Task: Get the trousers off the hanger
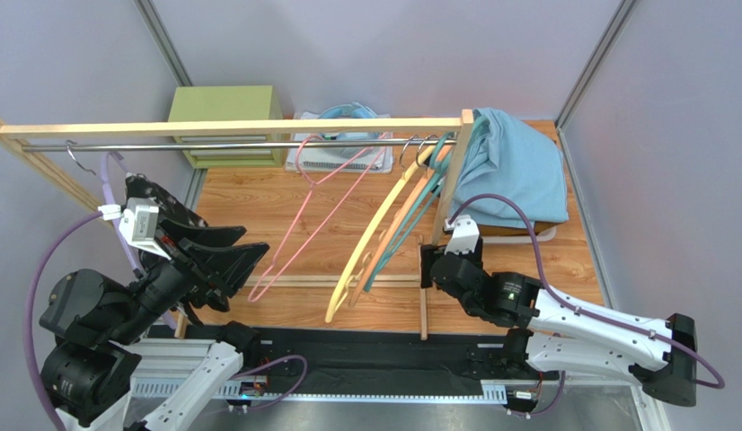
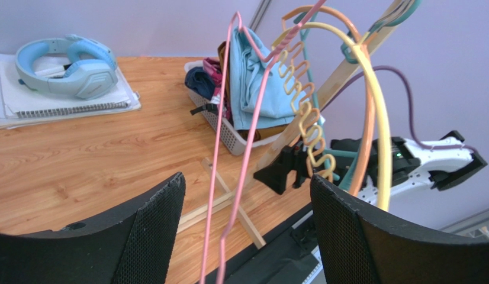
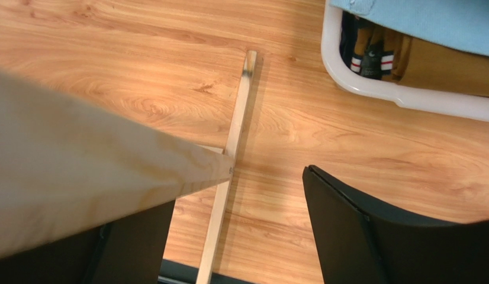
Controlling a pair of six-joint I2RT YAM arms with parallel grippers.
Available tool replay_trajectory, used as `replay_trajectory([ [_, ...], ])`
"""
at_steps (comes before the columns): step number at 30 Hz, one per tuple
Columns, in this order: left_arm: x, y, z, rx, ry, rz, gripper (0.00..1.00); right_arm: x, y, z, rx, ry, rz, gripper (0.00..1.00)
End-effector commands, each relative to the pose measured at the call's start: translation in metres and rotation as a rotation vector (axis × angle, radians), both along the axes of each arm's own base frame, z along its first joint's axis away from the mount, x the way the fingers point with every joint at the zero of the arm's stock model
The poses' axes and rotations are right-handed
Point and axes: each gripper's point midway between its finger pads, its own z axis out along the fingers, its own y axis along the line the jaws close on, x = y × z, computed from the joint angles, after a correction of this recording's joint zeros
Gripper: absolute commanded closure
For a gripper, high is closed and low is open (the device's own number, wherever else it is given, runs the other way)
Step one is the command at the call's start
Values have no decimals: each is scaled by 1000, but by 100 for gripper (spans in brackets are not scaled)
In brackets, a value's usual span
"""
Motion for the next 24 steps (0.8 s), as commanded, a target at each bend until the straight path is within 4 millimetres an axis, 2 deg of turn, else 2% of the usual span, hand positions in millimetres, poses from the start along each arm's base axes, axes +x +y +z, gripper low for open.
replay_trajectory([
  [1,-16,13,31,-81,-70,42,21,16,37,2,124,-9,86,21],
  [5,-26,43,41,-119,-117,181,29,30,42,-9,139,-24,57,33],
  [6,-21,57,35,-113,-98,267,33,33,45,-13,133,-23,55,35],
  [7,-21,64,32,-110,-95,304,35,36,51,-10,162,-41,53,37],
  [9,-19,89,22,-99,-78,435,36,42,51,-14,174,-55,13,50],
  [11,-18,101,19,-51,-90,494,36,52,51,-17,168,-84,-38,61],
  [13,-15,116,11,31,-82,570,36,60,54,-21,166,-103,-73,64],
  [14,-14,120,13,61,-81,594,36,65,51,-20,164,-121,-103,74],
  [15,-12,131,5,111,-53,649,36,69,53,-21,168,-127,-119,78],
  [17,-12,146,7,207,-42,714,37,78,49,-30,148,-121,-170,87],
  [18,-12,160,-2,268,-2,780,37,82,50,-28,154,-123,-188,89],
  [21,-6,168,-7,389,20,808,35,92,48,-35,144,-124,-246,98],
  [24,2,169,-10,448,35,822,32,103,46,-43,127,-126,-280,100],
])
